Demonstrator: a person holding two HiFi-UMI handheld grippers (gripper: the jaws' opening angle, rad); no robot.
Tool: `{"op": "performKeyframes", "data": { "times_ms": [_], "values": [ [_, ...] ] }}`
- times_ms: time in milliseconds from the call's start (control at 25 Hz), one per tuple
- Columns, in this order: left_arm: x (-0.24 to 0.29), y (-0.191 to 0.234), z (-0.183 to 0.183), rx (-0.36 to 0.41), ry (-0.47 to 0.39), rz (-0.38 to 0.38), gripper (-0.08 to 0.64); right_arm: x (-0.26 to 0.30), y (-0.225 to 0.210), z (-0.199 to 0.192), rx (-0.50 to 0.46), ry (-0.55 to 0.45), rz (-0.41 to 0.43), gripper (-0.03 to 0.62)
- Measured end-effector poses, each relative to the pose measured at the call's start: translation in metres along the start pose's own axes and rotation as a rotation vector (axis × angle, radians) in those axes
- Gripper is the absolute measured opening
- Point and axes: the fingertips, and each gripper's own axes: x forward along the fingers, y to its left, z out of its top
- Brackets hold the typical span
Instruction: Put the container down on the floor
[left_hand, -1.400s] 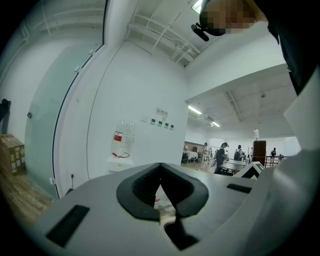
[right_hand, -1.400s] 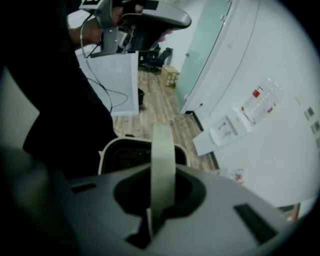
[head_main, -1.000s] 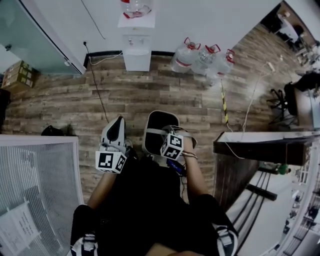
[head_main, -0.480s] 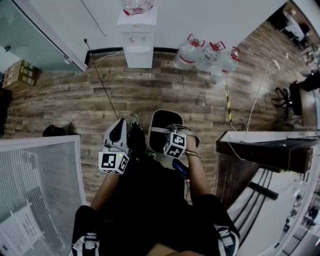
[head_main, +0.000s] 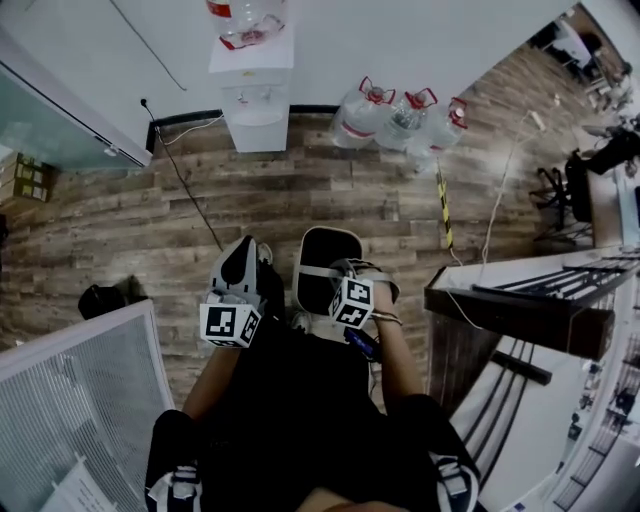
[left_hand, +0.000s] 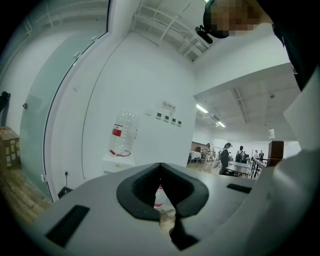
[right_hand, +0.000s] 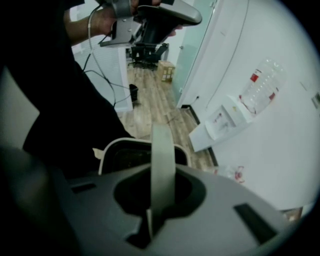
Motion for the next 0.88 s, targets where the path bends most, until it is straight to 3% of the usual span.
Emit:
{"op": "performKeyframes", "data": {
  "times_ms": [680,880],
  "values": [
    [0.140,0.136,0.038,-0.032,0.032,-0.052,0.032,0.041,-0.169,0.061,0.056,0.002,-0.017,0.034],
    [0.169,0.151,0.047,-0.036,0.022,-0.051,0.032,0.050,-0.206,0.068,0.057,0.004,-0.019,0.034]
  ]
}}
